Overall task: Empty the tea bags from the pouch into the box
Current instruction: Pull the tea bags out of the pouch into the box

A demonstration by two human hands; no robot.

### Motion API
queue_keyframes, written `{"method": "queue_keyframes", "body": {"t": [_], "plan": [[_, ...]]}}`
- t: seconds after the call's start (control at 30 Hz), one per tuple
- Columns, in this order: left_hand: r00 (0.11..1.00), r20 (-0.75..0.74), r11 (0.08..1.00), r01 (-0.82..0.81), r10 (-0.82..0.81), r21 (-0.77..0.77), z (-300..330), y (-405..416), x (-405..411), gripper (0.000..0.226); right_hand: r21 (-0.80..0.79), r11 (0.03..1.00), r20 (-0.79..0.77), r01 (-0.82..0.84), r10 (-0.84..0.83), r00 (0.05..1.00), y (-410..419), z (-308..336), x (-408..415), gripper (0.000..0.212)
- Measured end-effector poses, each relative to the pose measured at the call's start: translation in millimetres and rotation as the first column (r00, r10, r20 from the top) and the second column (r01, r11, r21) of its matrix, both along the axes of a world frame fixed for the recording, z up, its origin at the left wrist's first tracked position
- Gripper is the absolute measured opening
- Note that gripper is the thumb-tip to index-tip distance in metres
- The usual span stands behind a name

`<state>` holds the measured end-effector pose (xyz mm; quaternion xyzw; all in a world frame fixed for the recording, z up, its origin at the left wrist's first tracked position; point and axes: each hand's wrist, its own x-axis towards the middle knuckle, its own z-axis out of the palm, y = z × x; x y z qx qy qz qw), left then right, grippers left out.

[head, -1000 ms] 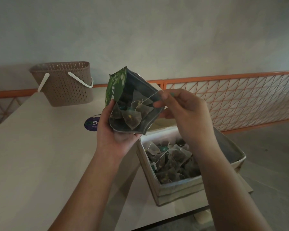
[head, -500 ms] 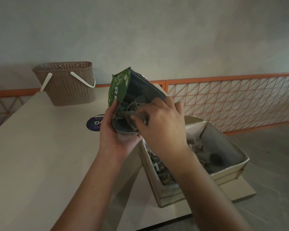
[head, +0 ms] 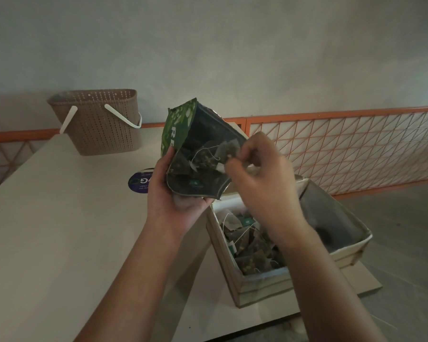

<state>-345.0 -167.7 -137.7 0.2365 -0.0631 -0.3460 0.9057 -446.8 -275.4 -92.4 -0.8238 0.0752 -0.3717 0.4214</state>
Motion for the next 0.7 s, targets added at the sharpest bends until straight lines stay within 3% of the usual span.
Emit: {"method": "queue_keyframes", "body": {"t": [0.17,0.3,0.47,0.57,0.7], "plan": [[1.000,-0.006,1.000,-0.004,0.004,0.000,-3.2,-1.3,3.5,0.054,0.265,0.957,0.137,-0.121,0.087,0.987,-9.6,3.4,-18.2,0.011],[1.000,0.004,1.000,0.002,-0.002,-0.003,-4.6,-1.7,4.5,0.054,0.325,0.935,0.193,-0.144,0.084,0.978,-13.1,-0.2,-23.6,0.011],[1.000,0.022,1.000,-0.009,0.009,0.015,-5.2,-3.3,3.9,0.055,0.120,0.993,0.032,-0.002,-0.001,0.999,-20.5,-8.4,-22.8,0.004],[0.999,0.033,1.000,-0.015,0.014,0.013,-5.0,-3.3,4.4,0.055,-0.028,0.998,-0.091,0.056,-0.058,0.994,-23.1,-19.0,-18.9,0.019],[1.000,0.019,1.000,0.019,-0.019,0.001,-4.0,-3.1,4.0,0.058,-0.225,0.957,-0.022,0.184,-0.194,0.981,-19.5,-30.9,-12.3,0.021]]}}
